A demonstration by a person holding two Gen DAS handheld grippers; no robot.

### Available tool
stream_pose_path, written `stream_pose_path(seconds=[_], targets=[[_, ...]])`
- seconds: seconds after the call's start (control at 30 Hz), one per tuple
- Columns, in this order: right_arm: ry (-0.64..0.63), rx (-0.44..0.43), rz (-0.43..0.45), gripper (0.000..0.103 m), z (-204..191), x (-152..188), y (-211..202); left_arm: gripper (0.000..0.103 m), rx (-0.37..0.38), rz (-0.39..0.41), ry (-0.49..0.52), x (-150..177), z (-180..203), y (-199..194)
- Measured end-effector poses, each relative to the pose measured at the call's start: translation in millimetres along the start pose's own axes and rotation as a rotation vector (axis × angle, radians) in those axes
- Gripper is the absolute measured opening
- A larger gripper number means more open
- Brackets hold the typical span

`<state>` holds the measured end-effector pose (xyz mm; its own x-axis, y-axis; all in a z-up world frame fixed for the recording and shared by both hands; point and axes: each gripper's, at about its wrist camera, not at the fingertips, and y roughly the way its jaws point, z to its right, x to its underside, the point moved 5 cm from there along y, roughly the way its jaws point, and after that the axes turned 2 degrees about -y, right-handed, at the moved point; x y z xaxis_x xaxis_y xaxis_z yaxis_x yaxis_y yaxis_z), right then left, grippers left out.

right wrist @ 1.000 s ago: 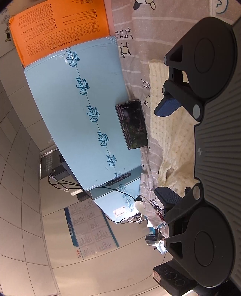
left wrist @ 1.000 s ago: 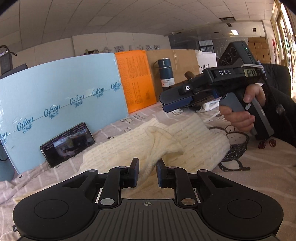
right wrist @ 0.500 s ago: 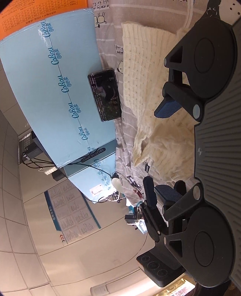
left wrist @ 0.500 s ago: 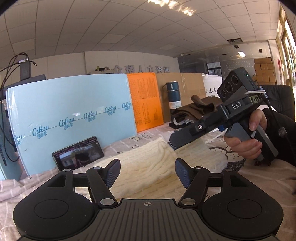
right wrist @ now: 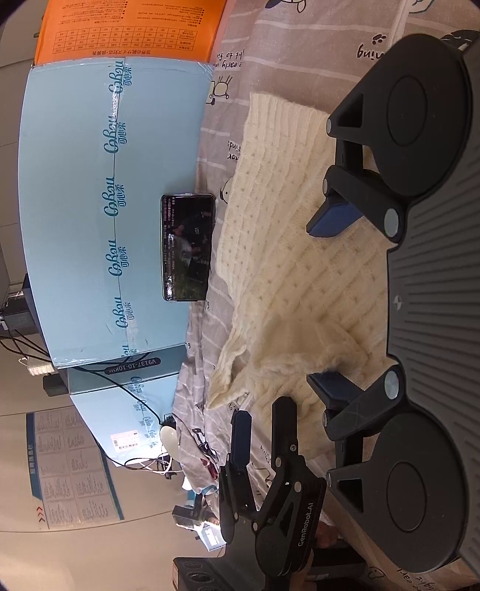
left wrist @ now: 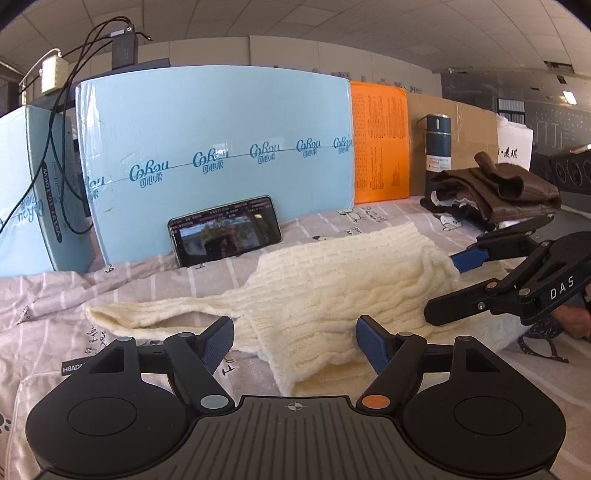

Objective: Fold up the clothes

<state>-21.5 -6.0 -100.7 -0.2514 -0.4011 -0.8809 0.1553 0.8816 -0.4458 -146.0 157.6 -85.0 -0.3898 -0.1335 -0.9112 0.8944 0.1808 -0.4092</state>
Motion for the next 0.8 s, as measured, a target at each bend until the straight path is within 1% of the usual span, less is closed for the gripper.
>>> stream_pose_path(seconds=[0.03,0.07,0.13,0.2,0.23,0.3,0.43,0.53,0.67,0.73,0.8], targets=[[0.012,-0.007,0.013,0.078,1,-2,-2,0.076,0.009,0.016,-0.051,-3,-5,-3],[0.021,-0.011,0.026,0.078,2,-3,-5,0.079,0.016,0.036,-0.113,-7,-12,-6],[0.038,-0.019,0.053,0.079,4,-7,-10,0.080,0.019,0.075,-0.222,-13,-27,-10],[0.058,-0.027,0.081,0.079,6,-10,-15,0.081,-0.020,0.091,-0.279,-15,-40,-12],[0.072,-0.028,0.096,0.080,8,-12,-17,0.081,-0.046,0.094,-0.295,-14,-45,-12],[0.093,-0.019,0.116,0.080,13,-14,-21,0.081,-0.075,0.085,-0.338,-11,-53,-11],[0.139,-0.007,0.131,0.082,22,-15,-23,0.081,-0.072,0.051,-0.463,-2,-66,-3],[0.157,0.004,0.130,0.082,26,-15,-23,0.081,-0.074,0.042,-0.513,2,-73,0],[0.177,0.014,0.137,0.082,30,-15,-24,0.081,-0.087,0.041,-0.553,6,-80,-2],[0.194,0.027,0.143,0.082,35,-16,-24,0.081,-0.076,0.047,-0.556,6,-80,-3],[0.213,0.043,0.148,0.082,42,-18,-25,0.081,-0.053,0.050,-0.536,3,-75,-3]])
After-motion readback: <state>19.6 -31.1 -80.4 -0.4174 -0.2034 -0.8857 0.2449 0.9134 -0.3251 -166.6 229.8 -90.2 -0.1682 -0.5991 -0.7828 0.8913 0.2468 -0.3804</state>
